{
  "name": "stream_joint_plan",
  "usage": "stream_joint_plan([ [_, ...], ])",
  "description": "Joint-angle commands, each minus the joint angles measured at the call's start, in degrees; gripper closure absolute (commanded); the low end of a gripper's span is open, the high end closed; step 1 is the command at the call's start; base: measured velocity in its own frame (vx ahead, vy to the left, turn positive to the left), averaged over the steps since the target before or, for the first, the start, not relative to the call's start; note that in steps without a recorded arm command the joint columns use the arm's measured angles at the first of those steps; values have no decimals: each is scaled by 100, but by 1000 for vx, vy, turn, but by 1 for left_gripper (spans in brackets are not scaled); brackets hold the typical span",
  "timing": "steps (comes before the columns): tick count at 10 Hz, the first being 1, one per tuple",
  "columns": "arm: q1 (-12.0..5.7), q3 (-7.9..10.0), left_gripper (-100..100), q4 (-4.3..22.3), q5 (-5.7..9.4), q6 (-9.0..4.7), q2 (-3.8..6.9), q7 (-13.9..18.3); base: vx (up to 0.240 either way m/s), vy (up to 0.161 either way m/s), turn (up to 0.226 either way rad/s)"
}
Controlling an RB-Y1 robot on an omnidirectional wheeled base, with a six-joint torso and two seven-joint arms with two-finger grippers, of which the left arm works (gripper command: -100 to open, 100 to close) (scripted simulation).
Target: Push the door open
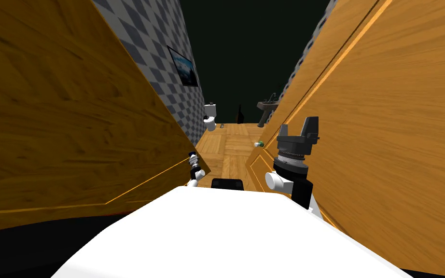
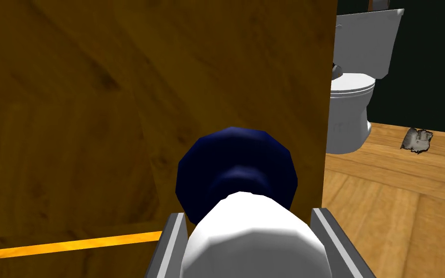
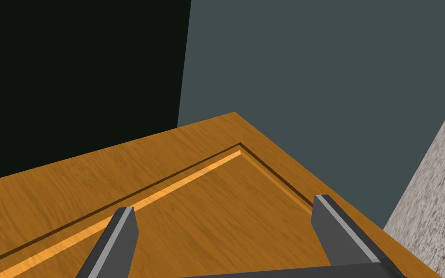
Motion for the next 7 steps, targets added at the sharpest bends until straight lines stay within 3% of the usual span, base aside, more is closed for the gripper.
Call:
stream_joint_plan([
  [1,-73,168,100,146,18,-126,92,38,94,32,40],
  [3,-73,168,100,146,18,-126,92,38,58,8,11],
  [6,-153,431,100,244,21,-188,67,-13,113,12,45],
  [7,-153,431,100,244,21,-188,67,-13,138,16,39],
])
